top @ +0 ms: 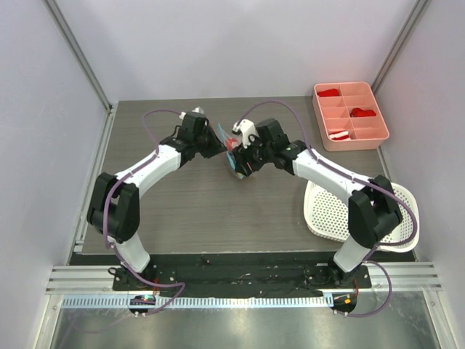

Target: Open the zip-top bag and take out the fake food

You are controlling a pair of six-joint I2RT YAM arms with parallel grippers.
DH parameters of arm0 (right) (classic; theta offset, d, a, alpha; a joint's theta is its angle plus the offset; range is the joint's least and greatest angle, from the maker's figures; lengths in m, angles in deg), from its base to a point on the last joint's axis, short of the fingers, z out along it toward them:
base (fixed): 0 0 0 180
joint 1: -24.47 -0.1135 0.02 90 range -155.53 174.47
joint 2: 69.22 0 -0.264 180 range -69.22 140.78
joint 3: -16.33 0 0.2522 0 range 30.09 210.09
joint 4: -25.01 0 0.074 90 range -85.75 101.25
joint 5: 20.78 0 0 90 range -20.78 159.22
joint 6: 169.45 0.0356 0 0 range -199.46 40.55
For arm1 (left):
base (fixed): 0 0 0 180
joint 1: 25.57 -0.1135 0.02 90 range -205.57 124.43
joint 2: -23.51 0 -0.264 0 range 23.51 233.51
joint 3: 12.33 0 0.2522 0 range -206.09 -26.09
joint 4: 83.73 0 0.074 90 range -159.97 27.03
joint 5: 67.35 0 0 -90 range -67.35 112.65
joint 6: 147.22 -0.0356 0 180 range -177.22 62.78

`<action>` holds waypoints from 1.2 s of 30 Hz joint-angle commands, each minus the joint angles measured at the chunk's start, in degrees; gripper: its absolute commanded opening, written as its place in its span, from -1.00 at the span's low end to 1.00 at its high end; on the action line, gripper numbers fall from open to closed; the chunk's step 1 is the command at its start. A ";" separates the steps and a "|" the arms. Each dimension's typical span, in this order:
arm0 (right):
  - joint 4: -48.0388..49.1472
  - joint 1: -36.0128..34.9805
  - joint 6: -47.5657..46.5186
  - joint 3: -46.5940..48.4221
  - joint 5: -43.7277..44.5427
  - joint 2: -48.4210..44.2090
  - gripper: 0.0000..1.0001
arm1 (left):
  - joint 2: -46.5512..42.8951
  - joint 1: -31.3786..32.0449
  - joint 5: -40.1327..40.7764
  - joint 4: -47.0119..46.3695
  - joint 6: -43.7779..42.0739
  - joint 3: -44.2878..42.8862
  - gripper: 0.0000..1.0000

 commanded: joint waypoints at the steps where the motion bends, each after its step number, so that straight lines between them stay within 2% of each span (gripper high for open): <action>1: 13.05 1.89 10.32 -6.42 2.60 -7.32 0.37 | -5.71 -0.09 3.63 -4.29 6.00 2.69 -1.00; 3: 20.67 2.51 12.46 -10.30 3.04 -10.31 0.52 | -7.13 -0.09 5.48 -4.99 8.03 4.36 -1.00; 5: 23.78 2.42 13.34 -14.70 2.86 -12.24 0.54 | -9.32 -0.01 6.36 -5.78 11.88 6.63 -1.00; 8: 34.75 2.42 12.65 -24.62 2.34 -15.75 0.55 | -12.31 -0.18 6.63 -8.76 17.51 9.88 -1.00; 9: 44.96 2.42 12.56 -28.22 2.68 -18.72 0.54 | -12.93 -0.18 6.54 -9.56 18.41 10.60 -1.00; 10: 48.63 2.33 12.21 -33.91 2.77 -19.80 0.58 | -13.37 -0.09 6.28 -11.57 18.94 11.13 -1.00; 11: 50.32 2.42 11.51 -34.92 2.34 -20.42 0.61 | -13.72 -0.18 5.67 -12.46 17.29 11.65 -1.00; 13: 46.15 2.33 11.23 -31.10 1.72 -18.68 0.61 | -14.16 -0.53 1.54 -10.20 10.45 10.79 -1.00; 14: 41.77 2.42 11.50 -28.11 1.81 -17.01 0.59 | -14.69 -0.18 2.66 -6.87 7.89 10.00 -1.00; 15: 33.46 2.33 13.41 -22.51 1.72 -14.30 0.56 | -16.26 -0.18 7.02 -3.27 5.43 10.25 -1.00; 16: 30.59 2.42 14.39 -20.89 1.63 -13.23 0.54 | -17.14 -0.70 9.07 0.77 5.15 12.17 -1.00; 17: 31.43 2.33 15.71 -20.70 1.02 -13.04 0.54 | -17.85 -1.06 9.53 1.85 5.06 13.49 -0.56; 19: 35.03 2.25 19.66 -23.23 0.32 -14.18 0.57 | -19.70 -1.32 9.44 2.65 5.49 18.05 0.02; 20: 37.57 2.24 20.72 -24.11 0.23 -14.53 0.58 | -19.88 -1.41 8.92 3.26 5.67 19.21 0.27; 21: 37.86 2.33 21.08 -24.73 0.14 -14.71 0.59 | -19.88 -1.50 8.91 3.88 5.58 20.18 0.32; 22: 37.42 2.25 20.99 -24.56 0.40 -14.71 0.59 | -19.70 -1.50 10.22 4.49 5.67 21.49 0.34; 23: 36.20 2.24 20.99 -24.47 1.62 -14.71 0.59 | -19.44 -1.93 10.15 4.76 5.84 22.03 0.26; 25: 34.96 2.25 20.20 -24.03 2.77 -14.97 0.60 | -19.26 -3.25 7.88 3.63 7.16 24.13 0.01; 29: 34.43 2.33 19.41 -25.61 3.74 -16.38 0.60 | -17.17 -7.20 4.44 -6.81 9.54 27.74 0.05; 32: 35.31 2.33 19.59 -26.40 2.96 -17.34 0.60 | -12.77 -9.66 -3.70 -15.68 8.57 28.70 0.05; 33: 35.31 2.25 19.59 -26.58 2.17 -17.52 0.60 | -12.06 -10.02 -4.61 -22.33 9.18 30.36 0.06; 36: 35.57 2.33 19.59 -27.11 2.07 -18.22 0.60 | -8.29 -10.72 -5.06 -28.61 9.54 31.52 0.15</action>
